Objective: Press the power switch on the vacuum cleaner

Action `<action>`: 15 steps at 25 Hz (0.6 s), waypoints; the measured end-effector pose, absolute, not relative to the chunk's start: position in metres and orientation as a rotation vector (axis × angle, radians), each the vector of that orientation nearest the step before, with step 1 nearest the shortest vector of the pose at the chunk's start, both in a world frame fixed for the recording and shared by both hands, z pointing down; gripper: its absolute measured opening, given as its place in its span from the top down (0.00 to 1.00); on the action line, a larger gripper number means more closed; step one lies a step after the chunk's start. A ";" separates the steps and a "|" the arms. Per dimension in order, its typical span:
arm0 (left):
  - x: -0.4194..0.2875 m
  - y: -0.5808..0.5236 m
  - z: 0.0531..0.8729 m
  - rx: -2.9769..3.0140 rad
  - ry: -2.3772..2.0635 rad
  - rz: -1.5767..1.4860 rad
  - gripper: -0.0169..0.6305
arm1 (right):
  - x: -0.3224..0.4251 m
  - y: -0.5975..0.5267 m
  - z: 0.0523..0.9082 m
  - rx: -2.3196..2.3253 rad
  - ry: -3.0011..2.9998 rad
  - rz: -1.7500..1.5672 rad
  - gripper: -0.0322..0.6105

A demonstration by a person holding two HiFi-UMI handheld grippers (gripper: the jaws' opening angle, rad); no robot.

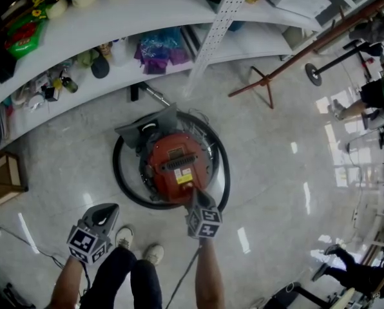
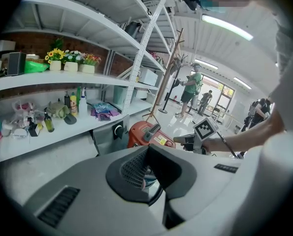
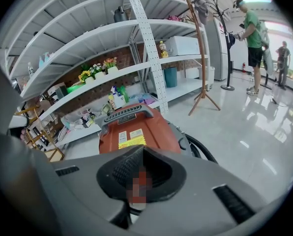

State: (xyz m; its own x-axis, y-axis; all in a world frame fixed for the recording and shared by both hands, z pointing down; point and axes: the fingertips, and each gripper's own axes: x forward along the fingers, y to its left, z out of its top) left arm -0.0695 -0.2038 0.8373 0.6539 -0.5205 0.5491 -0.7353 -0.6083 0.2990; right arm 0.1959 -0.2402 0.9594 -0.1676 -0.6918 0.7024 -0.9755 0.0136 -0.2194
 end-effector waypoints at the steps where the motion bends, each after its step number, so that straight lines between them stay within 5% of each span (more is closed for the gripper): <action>1: -0.068 -0.203 0.835 2.370 -0.974 0.564 0.96 | 0.196 -0.240 0.955 1.712 -1.910 0.955 0.94; 15: -0.044 -0.204 0.770 2.453 -0.951 0.517 0.96 | 0.206 -0.214 0.890 1.762 -1.936 0.942 0.94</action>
State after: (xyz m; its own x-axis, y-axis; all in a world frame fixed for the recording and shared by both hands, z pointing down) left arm -0.0435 -0.2037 0.7705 0.6911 -0.5295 0.4920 -0.7009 -0.6573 0.2771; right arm 0.2065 -0.2135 0.8900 -0.1596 -0.7341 0.6600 -0.9723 0.0014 -0.2337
